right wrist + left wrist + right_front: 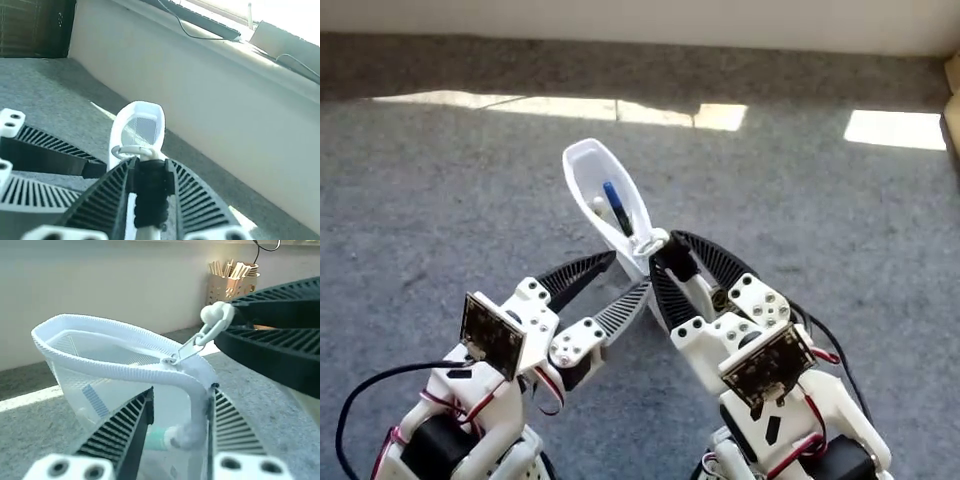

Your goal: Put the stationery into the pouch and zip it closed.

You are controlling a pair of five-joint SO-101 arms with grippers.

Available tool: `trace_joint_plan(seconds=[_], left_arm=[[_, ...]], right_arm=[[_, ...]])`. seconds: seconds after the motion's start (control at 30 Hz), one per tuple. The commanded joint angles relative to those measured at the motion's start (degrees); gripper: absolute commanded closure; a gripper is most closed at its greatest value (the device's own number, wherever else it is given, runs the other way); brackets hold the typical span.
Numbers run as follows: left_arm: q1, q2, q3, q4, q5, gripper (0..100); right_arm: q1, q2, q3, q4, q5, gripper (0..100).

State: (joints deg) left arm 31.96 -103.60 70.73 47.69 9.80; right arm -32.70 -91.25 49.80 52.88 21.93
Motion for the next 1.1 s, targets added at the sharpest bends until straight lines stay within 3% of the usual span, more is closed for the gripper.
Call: trace_joint_plan(seconds=[0.0, 0.13, 0.33, 0.57, 0.73, 1.07], left_arm=[[-5.8, -0.3, 2.1, 0.0, 0.4, 84], [-8.1, -0.3, 3.1, 0.2, 0.1, 85], [-8.4, -0.4, 2.9, 0.1, -14.7, 95], [-8.8, -0.4, 0.0, 6.1, -21.9, 95], [-9.3, -0.4, -5.8, 15.3, -22.0, 79], [-10.0, -0.4, -8.7, 18.6, -18.3, 78]], right_arm=[[-0.6, -0.3, -3.4, 1.2, -0.1, 99.3], [-0.5, -0.3, -3.4, 1.2, -0.1, 99.3], [2.2, -0.4, -3.3, 1.3, -0.1, 99.3], [2.7, -0.4, -3.5, 3.7, -0.1, 99.3], [2.6, -0.4, -3.3, 4.2, -0.1, 99.3], [-3.7, -0.4, -3.5, 6.2, 0.1, 99.3]])
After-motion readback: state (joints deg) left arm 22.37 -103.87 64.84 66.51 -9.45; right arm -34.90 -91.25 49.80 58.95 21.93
